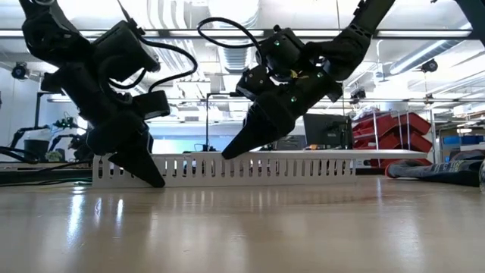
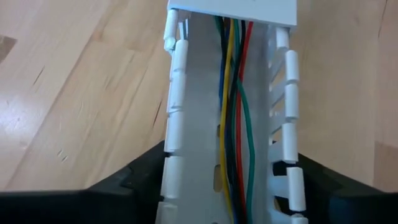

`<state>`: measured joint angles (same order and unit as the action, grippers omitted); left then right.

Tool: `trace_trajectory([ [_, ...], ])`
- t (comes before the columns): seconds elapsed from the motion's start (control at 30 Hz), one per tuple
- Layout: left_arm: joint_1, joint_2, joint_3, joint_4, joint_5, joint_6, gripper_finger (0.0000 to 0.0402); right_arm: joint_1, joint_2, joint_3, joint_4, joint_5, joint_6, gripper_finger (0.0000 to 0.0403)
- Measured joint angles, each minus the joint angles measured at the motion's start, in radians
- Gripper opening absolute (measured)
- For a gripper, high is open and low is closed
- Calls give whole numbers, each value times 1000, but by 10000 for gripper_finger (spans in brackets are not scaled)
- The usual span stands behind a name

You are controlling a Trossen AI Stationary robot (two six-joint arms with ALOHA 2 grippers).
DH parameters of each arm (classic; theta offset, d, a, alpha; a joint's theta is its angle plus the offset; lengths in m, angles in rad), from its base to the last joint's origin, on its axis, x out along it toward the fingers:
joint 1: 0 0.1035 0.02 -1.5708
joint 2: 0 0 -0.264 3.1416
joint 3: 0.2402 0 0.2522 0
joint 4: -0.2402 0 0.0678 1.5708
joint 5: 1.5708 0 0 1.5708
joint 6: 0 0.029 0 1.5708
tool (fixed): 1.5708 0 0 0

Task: Ziptie cables
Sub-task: Close the white cable duct

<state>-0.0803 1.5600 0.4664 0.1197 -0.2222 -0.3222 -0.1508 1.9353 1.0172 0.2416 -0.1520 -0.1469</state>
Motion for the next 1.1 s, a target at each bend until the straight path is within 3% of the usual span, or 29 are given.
trace_trajectory([
  [0.23, -1, 0, -13, 3, -1, -22, 217, -2, -10, 2, -38, 40, 3, 217],
  [0.43, -1, 2, -22, 75, -7, -1, 219, -4, -2, -5, 24, -44, -6, 217],
  [0.67, 0, 4, 2, 111, -27, 72, 215, 21, 15, -9, 87, -46, -58, 217],
  [0.93, 1, 4, 49, 81, -31, 123, 218, 26, 14, -3, 72, -131, -109, 217],
  [1.1, 1, 5, 41, 109, -24, 112, 212, 26, -4, 10, -27, -183, -189, 216],
])
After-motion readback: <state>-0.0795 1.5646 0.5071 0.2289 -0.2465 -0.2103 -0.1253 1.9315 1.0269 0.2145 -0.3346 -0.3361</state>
